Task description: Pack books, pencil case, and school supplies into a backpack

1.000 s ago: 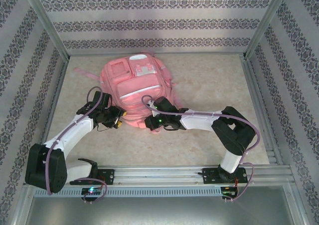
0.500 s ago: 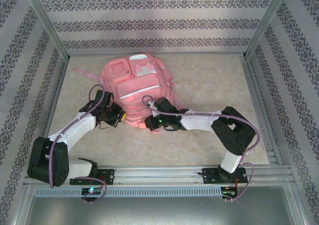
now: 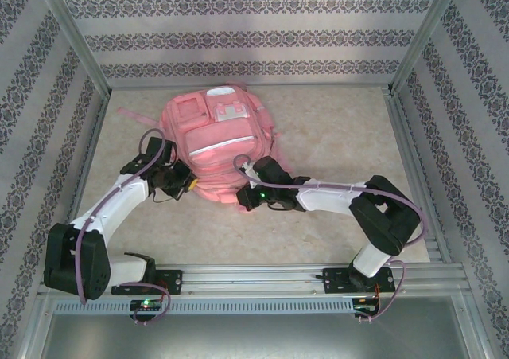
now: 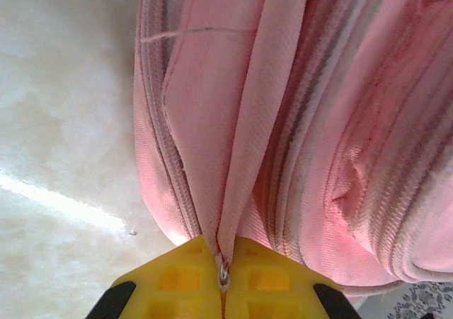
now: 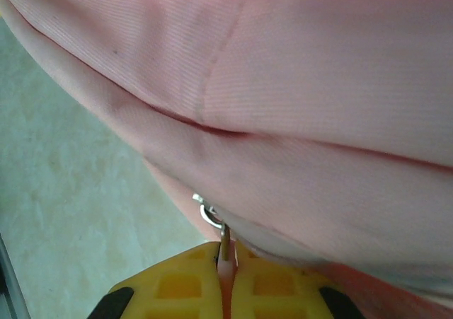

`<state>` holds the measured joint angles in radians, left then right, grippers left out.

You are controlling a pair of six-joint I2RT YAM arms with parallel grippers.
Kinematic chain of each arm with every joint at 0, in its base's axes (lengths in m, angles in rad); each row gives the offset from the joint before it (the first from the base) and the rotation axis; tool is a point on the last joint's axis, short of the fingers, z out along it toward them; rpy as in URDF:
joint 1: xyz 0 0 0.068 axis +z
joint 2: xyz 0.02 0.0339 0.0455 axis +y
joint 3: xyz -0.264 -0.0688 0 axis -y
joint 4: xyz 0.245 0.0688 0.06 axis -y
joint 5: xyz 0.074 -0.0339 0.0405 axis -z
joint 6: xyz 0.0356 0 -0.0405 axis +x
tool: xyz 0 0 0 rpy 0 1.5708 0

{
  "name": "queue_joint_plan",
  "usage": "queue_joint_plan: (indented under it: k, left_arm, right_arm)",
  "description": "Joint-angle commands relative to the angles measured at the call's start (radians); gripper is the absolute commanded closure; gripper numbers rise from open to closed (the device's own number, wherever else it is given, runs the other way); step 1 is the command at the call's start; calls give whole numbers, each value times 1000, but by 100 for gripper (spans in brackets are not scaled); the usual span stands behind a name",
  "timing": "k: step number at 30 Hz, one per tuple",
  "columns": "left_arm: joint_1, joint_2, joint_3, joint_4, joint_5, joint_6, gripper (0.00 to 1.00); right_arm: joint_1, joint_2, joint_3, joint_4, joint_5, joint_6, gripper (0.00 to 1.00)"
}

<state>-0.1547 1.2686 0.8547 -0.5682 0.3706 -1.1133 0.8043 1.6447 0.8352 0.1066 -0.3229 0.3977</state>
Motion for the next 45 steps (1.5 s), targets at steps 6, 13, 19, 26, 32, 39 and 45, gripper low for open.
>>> queue_joint_plan:
  k: [6, 13, 19, 26, 32, 39, 45]
  left_arm:
    - [65, 15, 160, -231, -221, 223, 100]
    - [100, 65, 178, -235, -174, 181, 63]
    - [56, -41, 52, -184, -70, -57, 45]
    - [-102, -87, 9, -77, -114, -260, 36]
    - [-171, -15, 23, -7, -169, -267, 40]
    - [-196, 65, 23, 40, -203, -250, 52]
    - [-194, 87, 58, -1, -278, -174, 79]
  right_arm:
    - [-48, 4, 23, -134, 88, -79, 100]
    - [-12, 78, 110, -125, 43, -28, 100]
    - [18, 153, 179, -119, 26, 51, 100]
    - [18, 191, 190, -102, 11, 88, 100]
    - [18, 191, 193, -100, 18, 94, 100]
    - [17, 174, 178, -99, 34, 95, 100]
    - [9, 154, 148, -94, 39, 101, 100]
